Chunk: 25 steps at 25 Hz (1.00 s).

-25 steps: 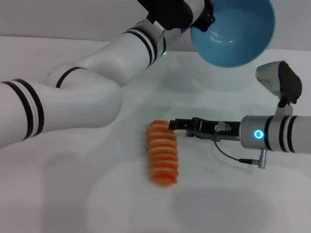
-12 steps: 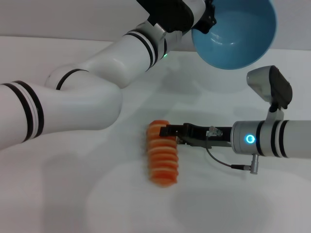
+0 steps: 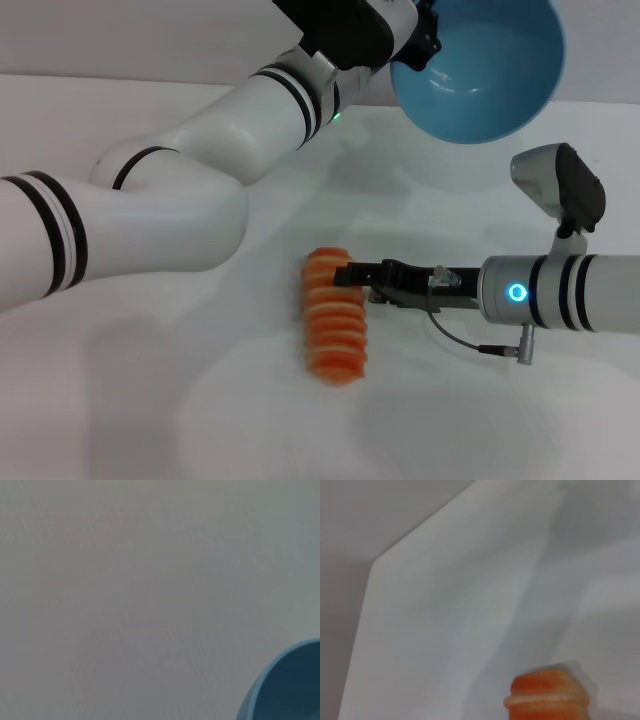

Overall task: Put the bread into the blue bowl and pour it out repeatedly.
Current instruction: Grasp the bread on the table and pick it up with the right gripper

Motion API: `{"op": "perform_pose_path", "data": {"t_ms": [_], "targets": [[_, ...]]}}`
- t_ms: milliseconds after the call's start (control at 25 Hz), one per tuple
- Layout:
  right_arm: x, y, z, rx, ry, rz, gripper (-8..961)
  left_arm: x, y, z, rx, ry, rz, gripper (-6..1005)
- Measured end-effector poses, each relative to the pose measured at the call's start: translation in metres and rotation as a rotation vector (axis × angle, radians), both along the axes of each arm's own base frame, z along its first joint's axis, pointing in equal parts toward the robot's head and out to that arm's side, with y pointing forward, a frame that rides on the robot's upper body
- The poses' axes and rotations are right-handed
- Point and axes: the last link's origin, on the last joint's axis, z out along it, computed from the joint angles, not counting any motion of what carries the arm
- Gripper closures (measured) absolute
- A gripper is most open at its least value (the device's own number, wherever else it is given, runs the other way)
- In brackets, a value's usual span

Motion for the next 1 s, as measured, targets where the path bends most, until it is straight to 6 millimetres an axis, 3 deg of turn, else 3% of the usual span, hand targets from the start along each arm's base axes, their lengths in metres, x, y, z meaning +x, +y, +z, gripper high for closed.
{"op": "perform_pose_path", "data": {"t_ms": [280,680,1000], "targets": [[-0.007,0.000,-0.005,0.060,0.031,0.024,210,0.000,0.000,0.001,0.007,-0.004,-0.003,998],[-0.003,-0.005,-0.010,0.004,-0.017,-0.020,211,-0.001,0.001,0.003,0.019,-0.008,-0.003,999],[-0.012,0.001,-0.010,0.054,0.009,0.040,273,-0.001,0.001,0.003,0.022,-0.012,-0.005,998]]}}
